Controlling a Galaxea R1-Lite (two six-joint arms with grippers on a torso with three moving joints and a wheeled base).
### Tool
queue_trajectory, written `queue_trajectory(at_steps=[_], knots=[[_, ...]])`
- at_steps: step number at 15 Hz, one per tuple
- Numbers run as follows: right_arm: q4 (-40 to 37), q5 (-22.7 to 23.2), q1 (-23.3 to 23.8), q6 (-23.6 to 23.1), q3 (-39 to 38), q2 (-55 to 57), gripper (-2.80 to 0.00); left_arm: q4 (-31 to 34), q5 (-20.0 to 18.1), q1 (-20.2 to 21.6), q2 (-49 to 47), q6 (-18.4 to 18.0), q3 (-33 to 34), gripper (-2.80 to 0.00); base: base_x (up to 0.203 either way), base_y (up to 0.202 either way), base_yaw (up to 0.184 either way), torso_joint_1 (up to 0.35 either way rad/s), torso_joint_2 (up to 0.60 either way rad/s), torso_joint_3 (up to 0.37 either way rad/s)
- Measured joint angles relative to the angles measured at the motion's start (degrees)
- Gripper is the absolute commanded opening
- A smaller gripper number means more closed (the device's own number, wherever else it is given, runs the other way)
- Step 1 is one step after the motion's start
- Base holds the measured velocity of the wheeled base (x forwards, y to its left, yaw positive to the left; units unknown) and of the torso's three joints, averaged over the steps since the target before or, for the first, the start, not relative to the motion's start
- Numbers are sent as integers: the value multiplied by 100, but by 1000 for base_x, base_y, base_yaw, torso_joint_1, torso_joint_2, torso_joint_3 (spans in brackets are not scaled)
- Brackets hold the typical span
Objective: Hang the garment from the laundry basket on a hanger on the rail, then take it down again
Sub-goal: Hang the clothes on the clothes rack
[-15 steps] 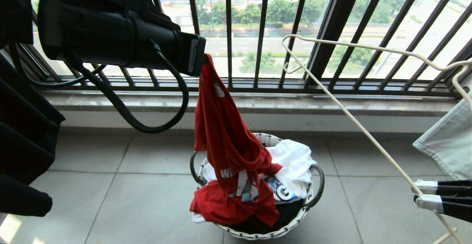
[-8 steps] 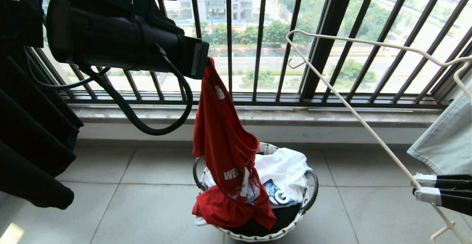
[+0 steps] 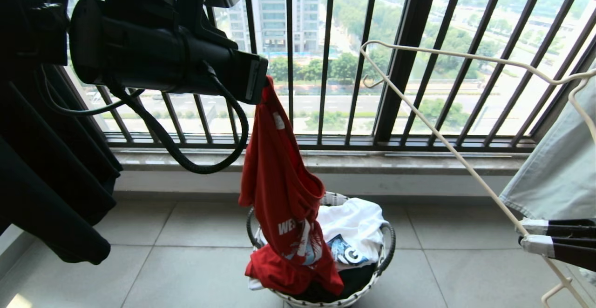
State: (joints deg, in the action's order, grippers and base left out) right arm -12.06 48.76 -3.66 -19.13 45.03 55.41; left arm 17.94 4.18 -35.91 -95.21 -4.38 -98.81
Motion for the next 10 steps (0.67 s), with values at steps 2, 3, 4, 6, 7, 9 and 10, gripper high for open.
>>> queue_trajectory(at_steps=[2, 3, 4, 6, 7, 9, 10], knots=[[1, 1, -2, 0, 0, 0, -280, -38, -5, 4, -7, 3, 49, -280, 0, 0, 0, 2, 5, 49], [1, 5, -2, 1, -1, -1, -280, -133, -2, 4, -23, 0, 49, -280, 0, 0, 0, 2, 4, 46], [-1, 27, -9, -7, -16, -1, -280, -299, 6, 6, -46, 14, 68, -280, 0, 0, 0, 6, 2, 45], [-7, 121, -129, -24, -80, 11, -280, -367, -13, 6, -73, 42, 53, -280, 0, 0, 0, 5, 1, 42], [-7, 138, -204, -36, -116, 32, -280, -369, -7, 6, -93, 48, -3, -280, 0, 0, 0, 0, 0, 46], [-12, 137, -425, -50, -196, 71, -280, -361, 4, 13, -166, 64, -285, -280, 0, 0, 0, 5, 2, 45], [-16, 124, -585, -52, -233, 94, -280, -348, 6, 17, -200, 77, -419, -280, 0, 0, 0, -1, 2, 42]])
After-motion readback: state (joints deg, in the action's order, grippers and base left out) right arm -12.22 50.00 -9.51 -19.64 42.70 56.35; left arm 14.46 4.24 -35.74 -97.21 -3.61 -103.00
